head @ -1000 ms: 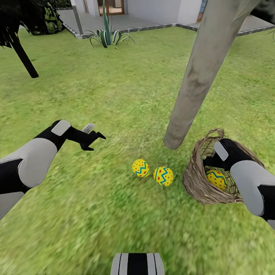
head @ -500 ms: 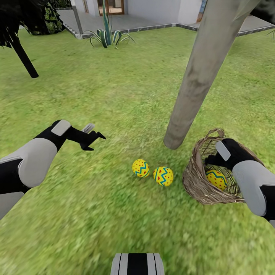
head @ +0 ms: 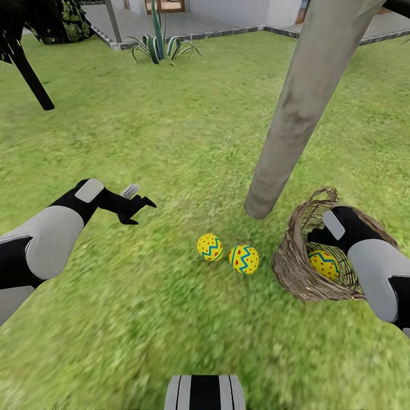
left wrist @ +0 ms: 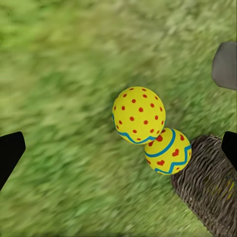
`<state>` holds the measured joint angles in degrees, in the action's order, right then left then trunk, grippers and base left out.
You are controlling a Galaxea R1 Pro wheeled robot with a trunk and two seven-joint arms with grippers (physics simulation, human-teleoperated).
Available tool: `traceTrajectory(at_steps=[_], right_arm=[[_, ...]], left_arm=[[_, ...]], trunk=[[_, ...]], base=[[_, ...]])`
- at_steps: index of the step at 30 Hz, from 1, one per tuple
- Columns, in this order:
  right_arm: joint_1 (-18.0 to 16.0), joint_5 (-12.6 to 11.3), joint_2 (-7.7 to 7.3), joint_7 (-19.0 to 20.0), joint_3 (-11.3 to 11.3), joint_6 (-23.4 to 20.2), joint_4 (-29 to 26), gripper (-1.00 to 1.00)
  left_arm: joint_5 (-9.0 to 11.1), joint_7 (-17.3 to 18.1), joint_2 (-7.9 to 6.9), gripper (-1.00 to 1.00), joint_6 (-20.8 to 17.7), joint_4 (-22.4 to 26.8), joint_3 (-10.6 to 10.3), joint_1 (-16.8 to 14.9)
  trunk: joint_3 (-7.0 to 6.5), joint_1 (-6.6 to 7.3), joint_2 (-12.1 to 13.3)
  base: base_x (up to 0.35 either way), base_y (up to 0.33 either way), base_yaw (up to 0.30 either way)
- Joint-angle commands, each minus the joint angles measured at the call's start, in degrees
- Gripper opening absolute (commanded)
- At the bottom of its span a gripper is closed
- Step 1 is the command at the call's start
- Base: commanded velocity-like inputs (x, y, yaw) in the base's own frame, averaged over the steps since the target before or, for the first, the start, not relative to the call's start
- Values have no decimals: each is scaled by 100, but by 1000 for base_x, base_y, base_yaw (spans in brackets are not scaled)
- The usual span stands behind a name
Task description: Take the three Easter eggs out of the wicker basket on the lawn in the garden, then place them on the lawn next to a single tree (choose any tree) so that all three eggs are next to the same tree and none are left in the basket.
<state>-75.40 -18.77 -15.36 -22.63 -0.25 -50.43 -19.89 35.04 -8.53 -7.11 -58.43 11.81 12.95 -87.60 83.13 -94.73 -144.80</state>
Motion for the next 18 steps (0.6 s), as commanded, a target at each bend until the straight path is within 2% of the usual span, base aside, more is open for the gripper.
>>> traceTrajectory(at_steps=[1,14,18], right_arm=[[-2,-56,-4,-48,-1,-12,-7,100],[-2,-56,-87,-44,7,31,-18,100],[-2,-56,-89,-50,14,33,-23,100]], left_arm=[[65,-60,0,100,-19,6,15,-2],[64,-69,4,100,-19,6,15,-2],[64,-69,1,100,-19,6,15,-2]], trunk=[[27,-1,-3],[315,-34,-21],[315,-34,-21]], base=[[0,0,0],[0,0,0],[0,0,0]])
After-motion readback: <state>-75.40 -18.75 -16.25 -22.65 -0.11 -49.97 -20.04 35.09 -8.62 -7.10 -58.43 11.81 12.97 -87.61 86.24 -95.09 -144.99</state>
